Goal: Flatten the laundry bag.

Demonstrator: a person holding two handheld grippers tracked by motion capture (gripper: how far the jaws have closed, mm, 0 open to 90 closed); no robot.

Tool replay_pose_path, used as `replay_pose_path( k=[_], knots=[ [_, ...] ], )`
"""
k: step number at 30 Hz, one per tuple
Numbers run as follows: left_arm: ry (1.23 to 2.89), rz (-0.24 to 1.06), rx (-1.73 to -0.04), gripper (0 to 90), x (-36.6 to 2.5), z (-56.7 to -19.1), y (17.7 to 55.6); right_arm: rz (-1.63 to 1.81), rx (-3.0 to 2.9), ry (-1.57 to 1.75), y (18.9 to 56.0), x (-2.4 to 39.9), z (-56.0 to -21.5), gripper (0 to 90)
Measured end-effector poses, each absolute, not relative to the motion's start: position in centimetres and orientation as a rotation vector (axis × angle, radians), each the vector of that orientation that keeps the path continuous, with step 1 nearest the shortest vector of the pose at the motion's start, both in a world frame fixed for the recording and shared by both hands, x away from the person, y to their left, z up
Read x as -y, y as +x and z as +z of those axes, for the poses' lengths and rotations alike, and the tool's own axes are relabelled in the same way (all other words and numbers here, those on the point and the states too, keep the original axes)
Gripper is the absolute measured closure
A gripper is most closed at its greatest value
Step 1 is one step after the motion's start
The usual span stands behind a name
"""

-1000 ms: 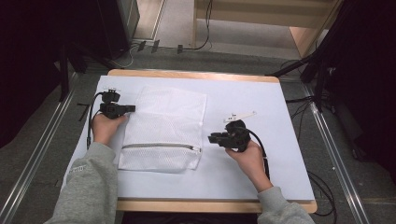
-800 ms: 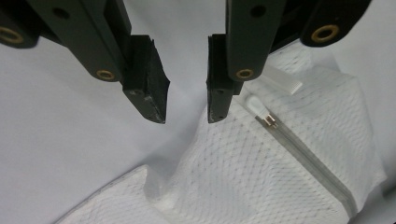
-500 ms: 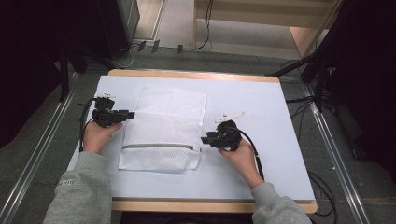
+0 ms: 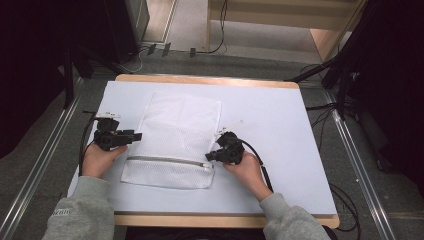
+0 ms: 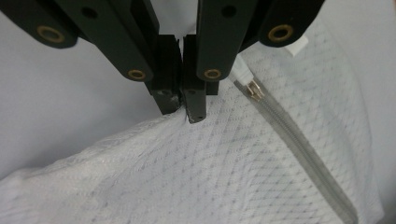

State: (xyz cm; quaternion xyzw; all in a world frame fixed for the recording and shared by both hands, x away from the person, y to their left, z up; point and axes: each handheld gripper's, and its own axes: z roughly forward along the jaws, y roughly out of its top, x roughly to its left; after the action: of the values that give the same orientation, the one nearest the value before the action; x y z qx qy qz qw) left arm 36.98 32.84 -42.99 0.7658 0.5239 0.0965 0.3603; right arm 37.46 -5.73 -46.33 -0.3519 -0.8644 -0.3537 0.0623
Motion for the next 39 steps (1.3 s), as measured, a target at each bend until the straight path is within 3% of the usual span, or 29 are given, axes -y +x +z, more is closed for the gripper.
replay_pose_path(
  k=[13, 22, 30, 39],
  knots=[
    [2.015, 0.195, -1.314, 52.7, -31.6, -43.2, 35.7, -1.011, 2.662, -1.057, 33.9, 9.2, -45.7, 90.0],
    [2.029, 0.179, -1.281, 52.6, -30.4, -43.2, 36.0, -1.022, 2.660, -1.213, 34.9, 14.4, -45.5, 90.0],
    [2.037, 0.163, -1.279, 52.7, -28.8, -44.0, 37.7, -1.244, 2.624, -1.261, 35.4, 16.5, -44.3, 69.8],
    [2.060, 0.205, -1.328, 54.3, -28.0, -45.0, 39.7, -1.314, 2.647, -1.414, 40.2, 14.8, -45.2, 64.9]
  ],
)
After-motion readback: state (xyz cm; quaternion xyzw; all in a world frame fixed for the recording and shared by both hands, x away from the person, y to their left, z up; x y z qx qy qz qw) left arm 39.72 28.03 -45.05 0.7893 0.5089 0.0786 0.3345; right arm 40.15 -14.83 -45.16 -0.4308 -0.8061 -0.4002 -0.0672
